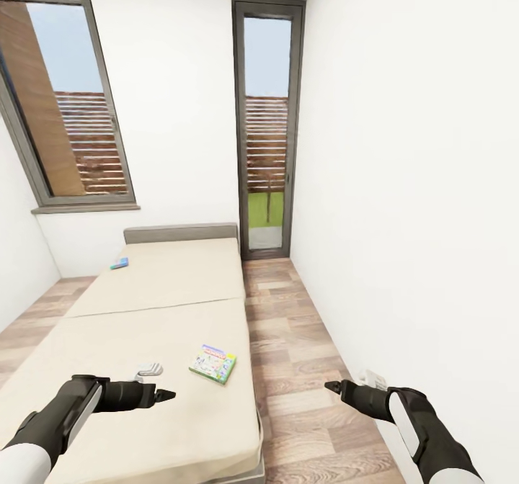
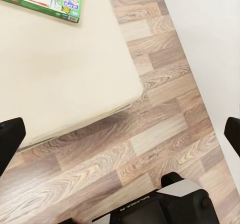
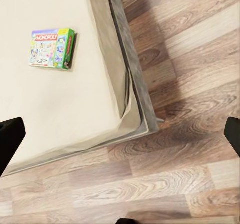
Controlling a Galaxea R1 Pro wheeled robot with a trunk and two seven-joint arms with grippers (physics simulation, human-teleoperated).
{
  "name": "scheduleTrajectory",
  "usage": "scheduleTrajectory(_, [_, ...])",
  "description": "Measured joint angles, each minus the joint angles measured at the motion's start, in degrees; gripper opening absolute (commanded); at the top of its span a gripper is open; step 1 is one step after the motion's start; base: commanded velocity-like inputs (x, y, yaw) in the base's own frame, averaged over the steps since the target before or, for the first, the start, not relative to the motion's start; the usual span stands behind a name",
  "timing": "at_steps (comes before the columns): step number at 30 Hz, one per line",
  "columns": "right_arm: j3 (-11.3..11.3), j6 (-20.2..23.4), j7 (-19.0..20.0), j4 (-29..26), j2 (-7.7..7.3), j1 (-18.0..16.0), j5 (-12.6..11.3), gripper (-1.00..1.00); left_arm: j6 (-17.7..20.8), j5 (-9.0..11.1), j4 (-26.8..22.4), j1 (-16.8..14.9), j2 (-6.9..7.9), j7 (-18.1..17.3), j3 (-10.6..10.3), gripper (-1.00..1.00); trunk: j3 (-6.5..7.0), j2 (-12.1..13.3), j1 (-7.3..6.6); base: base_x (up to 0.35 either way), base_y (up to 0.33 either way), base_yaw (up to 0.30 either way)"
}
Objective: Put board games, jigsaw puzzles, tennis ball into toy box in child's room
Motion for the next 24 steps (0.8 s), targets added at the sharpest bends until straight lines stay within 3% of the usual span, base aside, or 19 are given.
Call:
scheduleTrajectory(14, [0.01, 0.03, -0.05, 0.01, -0.08, 0.00, -0.04, 1.00, 0.01, 0.00, -0.01, 0.00, -0.05, 0.29, 0.06, 1.00, 0.00, 0.00, 0.01, 0.049, -0.047, 0.000])
scheduleTrajectory(24, [0.06, 0.06, -0.05, 0.02, -0.03, 0.00, -0.06, 1.00, 0.08, -0.03, 0.02, 0.00, -0.06, 0.36, 0.08, 1.00, 0.00, 0.01, 0.01, 0.002, 0.052, 0.000])
